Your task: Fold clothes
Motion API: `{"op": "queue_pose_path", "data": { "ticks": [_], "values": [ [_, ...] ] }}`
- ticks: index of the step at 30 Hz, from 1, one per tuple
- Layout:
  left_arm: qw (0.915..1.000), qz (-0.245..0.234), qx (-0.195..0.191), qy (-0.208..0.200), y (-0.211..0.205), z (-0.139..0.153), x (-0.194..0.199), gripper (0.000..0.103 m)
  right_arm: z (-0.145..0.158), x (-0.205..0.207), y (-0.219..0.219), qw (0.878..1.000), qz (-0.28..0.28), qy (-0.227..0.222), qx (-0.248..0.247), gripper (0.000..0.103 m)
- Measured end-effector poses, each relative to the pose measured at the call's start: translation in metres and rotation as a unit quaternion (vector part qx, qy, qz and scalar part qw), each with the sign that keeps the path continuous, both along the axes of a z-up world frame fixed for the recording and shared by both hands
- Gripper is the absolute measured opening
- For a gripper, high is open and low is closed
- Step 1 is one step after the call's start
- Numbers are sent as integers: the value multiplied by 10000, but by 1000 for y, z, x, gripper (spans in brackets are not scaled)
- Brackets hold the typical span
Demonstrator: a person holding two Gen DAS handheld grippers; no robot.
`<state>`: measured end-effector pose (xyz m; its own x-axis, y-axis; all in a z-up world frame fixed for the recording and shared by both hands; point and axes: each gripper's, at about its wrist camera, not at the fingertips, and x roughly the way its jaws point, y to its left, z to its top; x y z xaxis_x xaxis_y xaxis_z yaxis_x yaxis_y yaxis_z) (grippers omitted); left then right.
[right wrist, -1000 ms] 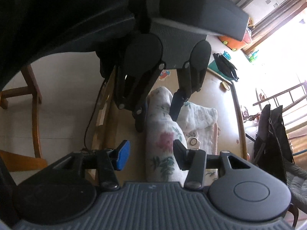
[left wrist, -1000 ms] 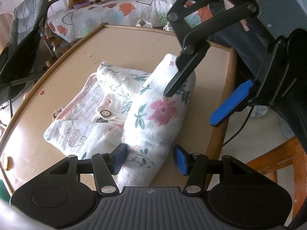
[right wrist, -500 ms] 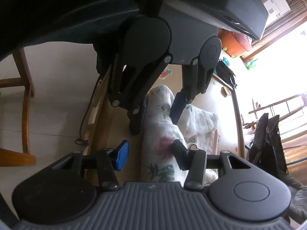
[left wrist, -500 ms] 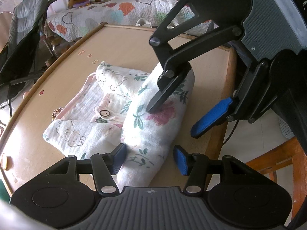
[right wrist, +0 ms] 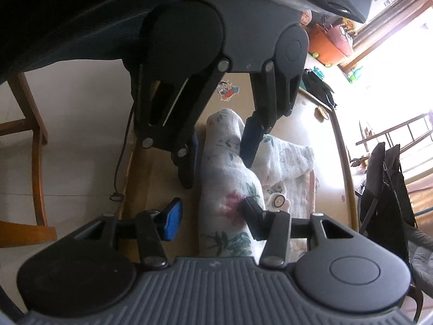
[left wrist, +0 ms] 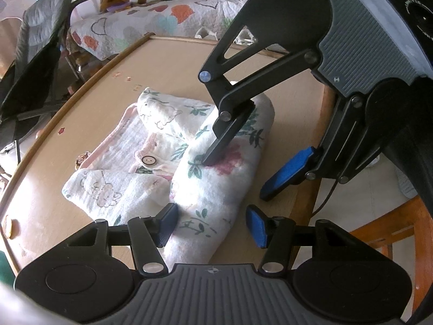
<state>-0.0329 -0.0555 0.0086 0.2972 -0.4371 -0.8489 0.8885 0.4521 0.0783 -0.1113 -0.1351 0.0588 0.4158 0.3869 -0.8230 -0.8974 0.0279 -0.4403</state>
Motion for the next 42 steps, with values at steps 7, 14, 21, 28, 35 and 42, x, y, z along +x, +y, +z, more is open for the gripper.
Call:
{"op": "queue_pose_path", "data": {
  "ticks": [7, 14, 21, 28, 35, 42],
  "values": [
    [9995, 218, -156, -176, 4, 2, -6, 58, 2, 6, -1, 9996, -158, 198, 77, 45],
    [9988, 200, -185, -414, 16, 11, -17, 59, 10, 16, -4, 9983, -272, 480, 194, 34],
    [9984, 125, 68, -546, 24, 17, -26, 59, 12, 23, -5, 9966, -357, 711, 227, 31],
    [9961, 179, -10, -866, 28, 24, -33, 59, 19, 35, -8, 9917, -619, 1061, 367, 30],
    [9918, -162, 156, -1255, 18, 23, -39, 59, 24, 48, -14, 9849, -823, 1418, 558, 30],
    [9918, -312, 339, -1190, 10, 15, -32, 53, 26, 65, -20, 9740, -1009, 1878, 764, 30]
  ]
}}
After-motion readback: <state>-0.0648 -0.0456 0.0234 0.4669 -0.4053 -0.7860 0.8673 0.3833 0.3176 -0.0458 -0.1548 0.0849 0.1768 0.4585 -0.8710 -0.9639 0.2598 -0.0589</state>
